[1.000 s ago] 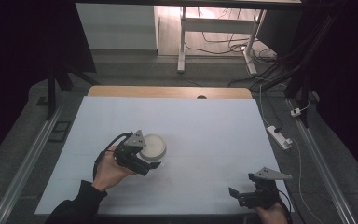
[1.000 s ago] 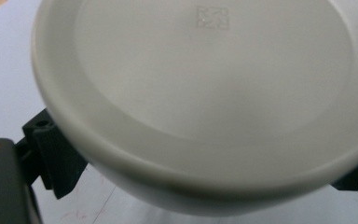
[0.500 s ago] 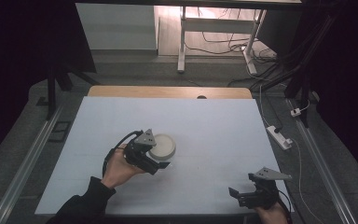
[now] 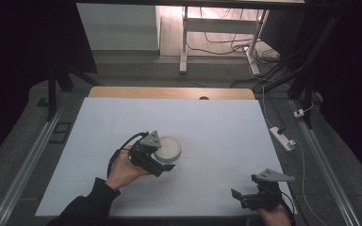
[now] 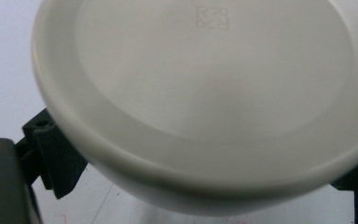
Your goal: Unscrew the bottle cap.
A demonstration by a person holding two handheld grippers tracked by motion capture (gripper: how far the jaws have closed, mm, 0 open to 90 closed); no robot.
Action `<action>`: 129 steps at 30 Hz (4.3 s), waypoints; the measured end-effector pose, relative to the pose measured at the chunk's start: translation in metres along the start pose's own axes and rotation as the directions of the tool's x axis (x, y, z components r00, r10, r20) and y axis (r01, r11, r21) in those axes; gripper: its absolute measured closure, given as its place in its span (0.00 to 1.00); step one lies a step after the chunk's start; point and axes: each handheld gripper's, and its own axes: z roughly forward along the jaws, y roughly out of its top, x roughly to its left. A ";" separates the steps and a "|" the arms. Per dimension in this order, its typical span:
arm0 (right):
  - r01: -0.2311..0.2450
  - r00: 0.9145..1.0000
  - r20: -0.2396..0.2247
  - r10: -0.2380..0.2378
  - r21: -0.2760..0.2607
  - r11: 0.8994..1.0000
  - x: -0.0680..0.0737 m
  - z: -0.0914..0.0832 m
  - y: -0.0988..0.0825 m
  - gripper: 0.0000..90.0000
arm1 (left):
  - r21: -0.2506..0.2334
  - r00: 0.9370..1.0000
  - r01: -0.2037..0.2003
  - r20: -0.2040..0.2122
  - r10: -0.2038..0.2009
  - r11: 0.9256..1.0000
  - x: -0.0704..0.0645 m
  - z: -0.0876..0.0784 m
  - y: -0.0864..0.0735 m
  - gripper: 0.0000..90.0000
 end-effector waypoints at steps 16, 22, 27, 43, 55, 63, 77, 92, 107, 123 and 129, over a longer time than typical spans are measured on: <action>0.072 0.997 -0.035 -0.074 -0.046 0.996 0.013 -0.002 0.013 0.00 | -0.007 1.000 -0.001 0.012 0.001 1.000 0.000 0.001 -0.002 0.08; 0.119 0.991 -0.058 -0.122 -0.059 0.991 0.020 0.002 0.022 0.00 | -0.009 1.000 -0.003 0.013 0.003 1.000 -0.001 0.000 -0.002 0.08; 0.128 0.987 -0.091 -0.135 -0.081 0.988 0.024 0.005 0.030 0.00 | -0.012 1.000 -0.005 0.016 0.005 1.000 0.000 0.000 -0.002 0.08; 0.177 0.961 -0.192 -0.199 -0.126 0.976 0.045 0.021 0.057 0.00 | -0.018 1.000 -0.018 0.018 0.018 1.000 -0.003 0.001 -0.001 0.08; 0.208 0.947 -0.217 -0.238 -0.154 0.966 0.060 0.031 0.081 0.00 | -0.019 0.999 -0.030 0.034 0.031 0.999 -0.004 0.003 -0.001 0.08; 0.219 0.944 -0.221 -0.245 -0.137 0.966 0.073 0.041 0.094 0.00 | -0.021 0.998 -0.041 0.046 0.042 0.999 -0.004 0.003 0.000 0.08; 0.238 0.924 -0.269 -0.272 -0.153 0.959 0.094 0.057 0.122 0.00 | -0.016 0.997 -0.050 0.063 0.051 0.999 -0.008 0.007 0.002 0.08; 0.293 0.897 -0.294 -0.331 -0.168 0.941 0.122 0.083 0.148 0.00 | -0.008 0.995 -0.065 0.077 0.065 0.998 -0.009 0.007 0.003 0.08; 0.312 0.870 -0.336 -0.361 -0.192 0.931 0.125 0.099 0.148 0.08 | -0.005 0.993 -0.069 0.094 0.069 0.998 -0.009 0.009 0.002 0.08; 0.357 0.772 -0.474 -0.424 -0.228 0.906 0.112 0.103 0.151 0.08 | -0.011 0.981 -0.112 0.161 0.112 0.994 -0.007 0.008 0.001 0.08; 0.397 0.664 -0.579 -0.474 -0.264 0.879 0.100 0.108 0.155 0.08 | -0.009 0.973 -0.132 0.187 0.131 0.991 -0.010 0.009 0.002 0.08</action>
